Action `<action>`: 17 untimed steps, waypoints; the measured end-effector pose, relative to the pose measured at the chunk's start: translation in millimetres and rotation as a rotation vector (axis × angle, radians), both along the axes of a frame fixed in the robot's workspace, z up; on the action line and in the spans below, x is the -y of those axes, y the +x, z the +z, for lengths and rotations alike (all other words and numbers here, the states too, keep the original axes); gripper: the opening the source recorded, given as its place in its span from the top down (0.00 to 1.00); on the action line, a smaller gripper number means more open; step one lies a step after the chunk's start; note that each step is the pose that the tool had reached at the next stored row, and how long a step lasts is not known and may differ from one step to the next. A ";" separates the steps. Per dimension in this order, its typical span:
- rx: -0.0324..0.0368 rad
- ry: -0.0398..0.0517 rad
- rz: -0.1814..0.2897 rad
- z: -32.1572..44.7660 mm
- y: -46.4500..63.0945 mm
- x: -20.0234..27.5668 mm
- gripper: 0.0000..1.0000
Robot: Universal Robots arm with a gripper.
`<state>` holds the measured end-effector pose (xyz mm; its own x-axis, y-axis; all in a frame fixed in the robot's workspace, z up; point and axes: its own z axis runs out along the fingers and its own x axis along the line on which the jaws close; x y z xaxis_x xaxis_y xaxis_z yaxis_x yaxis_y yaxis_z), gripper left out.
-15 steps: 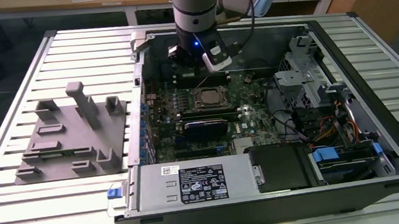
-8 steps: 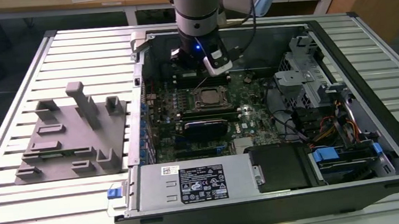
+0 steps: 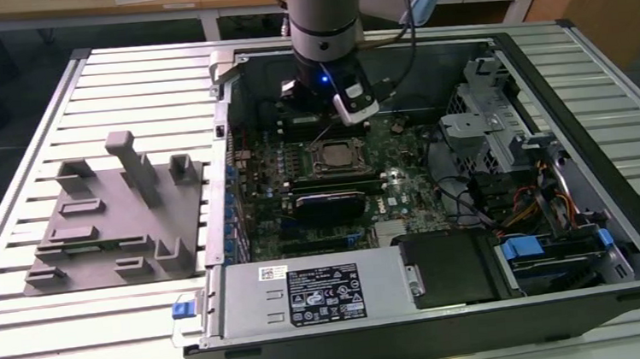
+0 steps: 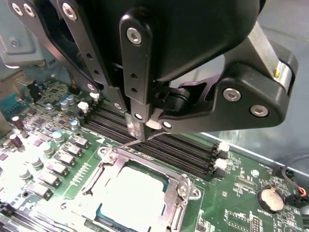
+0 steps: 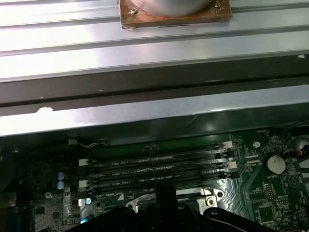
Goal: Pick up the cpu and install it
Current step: 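Install the first cpu locking lever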
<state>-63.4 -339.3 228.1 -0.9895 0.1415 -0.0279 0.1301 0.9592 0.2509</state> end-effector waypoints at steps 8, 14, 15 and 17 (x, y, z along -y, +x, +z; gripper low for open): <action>0.0010 0.0008 -0.009 -1.0 2.0 0.0 0.89; 0.0287 0.0005 -0.009 -2.5 1.1 0.0 0.89; 0.0376 0.0005 -0.009 -3.1 0.8 0.0 0.89; 0.0566 0.0005 -0.009 -4.1 0.4 0.0 0.89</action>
